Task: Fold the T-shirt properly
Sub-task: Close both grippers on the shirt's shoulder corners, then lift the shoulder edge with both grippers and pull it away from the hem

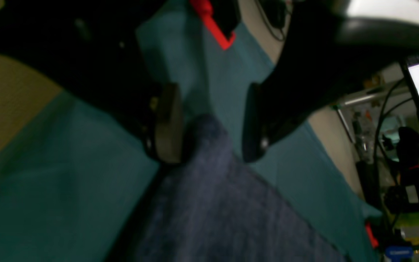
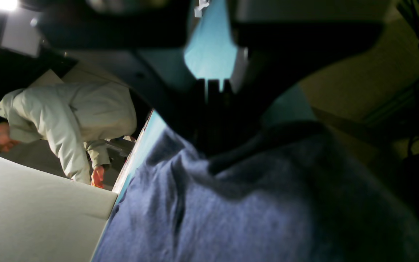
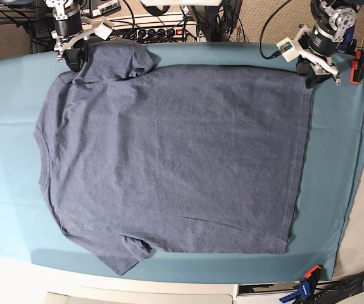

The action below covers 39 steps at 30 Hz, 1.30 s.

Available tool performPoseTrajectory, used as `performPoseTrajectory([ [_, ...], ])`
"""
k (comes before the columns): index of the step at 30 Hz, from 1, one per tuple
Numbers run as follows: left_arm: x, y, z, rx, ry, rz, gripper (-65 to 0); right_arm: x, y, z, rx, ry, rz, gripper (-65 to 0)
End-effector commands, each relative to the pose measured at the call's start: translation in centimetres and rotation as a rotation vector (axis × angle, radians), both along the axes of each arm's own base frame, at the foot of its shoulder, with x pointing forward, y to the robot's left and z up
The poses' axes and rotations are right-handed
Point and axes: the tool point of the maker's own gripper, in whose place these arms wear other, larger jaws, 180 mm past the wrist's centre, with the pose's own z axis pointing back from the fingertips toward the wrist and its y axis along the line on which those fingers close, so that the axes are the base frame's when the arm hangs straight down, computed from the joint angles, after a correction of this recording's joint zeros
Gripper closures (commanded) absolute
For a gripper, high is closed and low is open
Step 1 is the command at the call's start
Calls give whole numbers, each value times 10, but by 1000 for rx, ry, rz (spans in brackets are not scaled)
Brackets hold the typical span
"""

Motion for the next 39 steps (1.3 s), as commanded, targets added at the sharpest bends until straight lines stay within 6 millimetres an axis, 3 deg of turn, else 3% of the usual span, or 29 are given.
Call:
performPoseTrajectory([
  [1, -20, -7, -13, -16, 93, -27, -270, -5, 0, -3, -3, 27, 10, 0],
  [9, -51, -29, -41, -8, 183, -112, -268, -5, -1, -3, -4, 27, 9, 0],
  [16, -51, -8, -68, 74, 215, -98, -268, -5, -1, -3, -6, 26, 6, 0],
  [23, -54, 11, -70, 102, 250, -79, -268, -5, -1, -3, -6, 26, 7, 0],
  [26, -54, 17, -70, 116, 256, -74, -203, -4, -1, -3, -6, 26, 7, 0],
  [30, -53, 23, -69, 135, 256, -77, -17, -4, -1, -3, -6, 26, 7, 0],
  [36, -50, 32, -65, 161, 248, -86, 0, -4, -1, -1, -18, 19, 20, 0],
  [39, -38, 37, -55, 176, 191, -50, 0, -2, -5, 1, -41, 13, 20, 0],
])
